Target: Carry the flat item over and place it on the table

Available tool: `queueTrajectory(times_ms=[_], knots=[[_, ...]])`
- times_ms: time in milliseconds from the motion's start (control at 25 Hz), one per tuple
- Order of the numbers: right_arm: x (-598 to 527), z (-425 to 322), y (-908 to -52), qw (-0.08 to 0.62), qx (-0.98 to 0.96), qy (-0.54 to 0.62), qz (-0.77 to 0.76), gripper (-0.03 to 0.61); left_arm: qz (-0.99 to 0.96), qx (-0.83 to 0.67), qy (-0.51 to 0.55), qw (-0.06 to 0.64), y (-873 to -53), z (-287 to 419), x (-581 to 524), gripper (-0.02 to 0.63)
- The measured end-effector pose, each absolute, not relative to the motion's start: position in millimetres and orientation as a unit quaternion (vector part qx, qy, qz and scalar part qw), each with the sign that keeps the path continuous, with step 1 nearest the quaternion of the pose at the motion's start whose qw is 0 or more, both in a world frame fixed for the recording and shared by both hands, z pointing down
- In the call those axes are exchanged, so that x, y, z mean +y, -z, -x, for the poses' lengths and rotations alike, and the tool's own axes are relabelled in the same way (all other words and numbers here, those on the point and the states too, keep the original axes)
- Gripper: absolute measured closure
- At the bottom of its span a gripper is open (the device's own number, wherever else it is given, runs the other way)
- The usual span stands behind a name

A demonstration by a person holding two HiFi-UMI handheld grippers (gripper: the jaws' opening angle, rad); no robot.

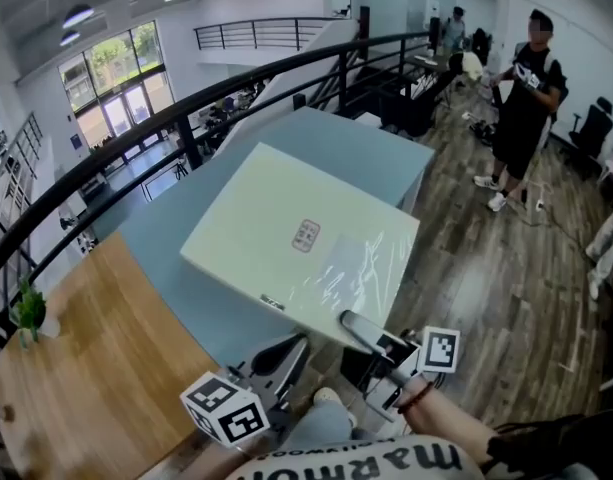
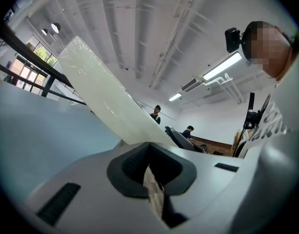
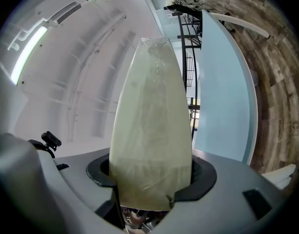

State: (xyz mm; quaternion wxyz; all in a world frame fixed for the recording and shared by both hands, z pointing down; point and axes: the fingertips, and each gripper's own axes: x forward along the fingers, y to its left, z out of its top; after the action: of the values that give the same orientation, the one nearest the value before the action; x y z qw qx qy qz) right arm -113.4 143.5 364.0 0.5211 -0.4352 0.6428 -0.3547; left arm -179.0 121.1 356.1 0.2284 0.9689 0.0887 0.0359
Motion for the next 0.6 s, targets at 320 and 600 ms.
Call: queueTrajectory(times_ms=[320,600], knots=[[97.7,13.5,-341.4,0.494,0.662,0.363,0.432,0.285,-0.96,0.111,-0.023,0.256,-339.3,74.8,62.3,0.612],[60.2,-60.9,-334.0,0.48,0.674,0.345,0.444,0.284,-0.962,0.12,-0.01,0.246,-335.5,0.5,21.6,0.612]])
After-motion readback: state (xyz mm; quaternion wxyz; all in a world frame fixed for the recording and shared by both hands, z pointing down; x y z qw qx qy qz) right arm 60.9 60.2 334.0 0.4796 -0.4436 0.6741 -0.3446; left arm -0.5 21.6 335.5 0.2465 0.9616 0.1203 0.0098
